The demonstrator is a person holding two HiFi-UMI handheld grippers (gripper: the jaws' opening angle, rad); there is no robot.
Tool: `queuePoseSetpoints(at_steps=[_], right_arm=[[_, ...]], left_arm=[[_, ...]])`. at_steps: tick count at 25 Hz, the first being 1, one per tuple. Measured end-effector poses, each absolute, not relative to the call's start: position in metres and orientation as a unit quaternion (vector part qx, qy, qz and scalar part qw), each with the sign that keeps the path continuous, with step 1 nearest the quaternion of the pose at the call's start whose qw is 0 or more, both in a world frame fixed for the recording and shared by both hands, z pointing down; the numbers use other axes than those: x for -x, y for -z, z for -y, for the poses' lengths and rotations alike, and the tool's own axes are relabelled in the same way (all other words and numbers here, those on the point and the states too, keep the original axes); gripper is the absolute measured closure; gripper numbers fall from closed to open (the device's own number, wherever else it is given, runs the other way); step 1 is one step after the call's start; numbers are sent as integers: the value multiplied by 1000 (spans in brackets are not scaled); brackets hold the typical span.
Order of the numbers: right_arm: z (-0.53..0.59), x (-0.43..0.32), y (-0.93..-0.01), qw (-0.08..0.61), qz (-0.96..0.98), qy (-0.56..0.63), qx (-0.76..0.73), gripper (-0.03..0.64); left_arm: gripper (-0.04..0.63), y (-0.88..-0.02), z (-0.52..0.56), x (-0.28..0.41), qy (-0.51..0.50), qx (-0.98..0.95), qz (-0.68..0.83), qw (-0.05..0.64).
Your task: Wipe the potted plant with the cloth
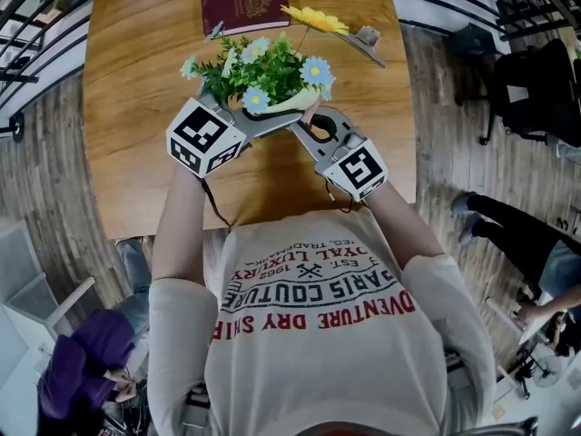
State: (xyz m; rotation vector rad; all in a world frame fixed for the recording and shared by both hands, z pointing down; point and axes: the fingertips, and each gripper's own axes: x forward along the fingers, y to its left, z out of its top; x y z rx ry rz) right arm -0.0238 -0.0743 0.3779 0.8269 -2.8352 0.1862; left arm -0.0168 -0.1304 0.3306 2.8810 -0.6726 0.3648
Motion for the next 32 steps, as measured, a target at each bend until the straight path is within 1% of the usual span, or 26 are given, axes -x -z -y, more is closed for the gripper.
queuePoseSetpoints(at_steps=[12, 17, 23, 32], right_arm=[[89, -18, -393, 111, 937, -76, -323, 581], [100, -43, -399, 120, 919, -86, -367, 581], [106, -76, -424, 147, 888, -112, -422, 581], [98, -96, -463, 173, 862, -148, -453, 581]], left_arm=[[58, -352, 125, 27, -136, -959, 234, 85], [58, -368, 117, 30, -148, -956, 246, 63], [58, -410, 106, 31, -163, -953, 248, 63], [58, -478, 88, 17, -195, -954, 215, 71]])
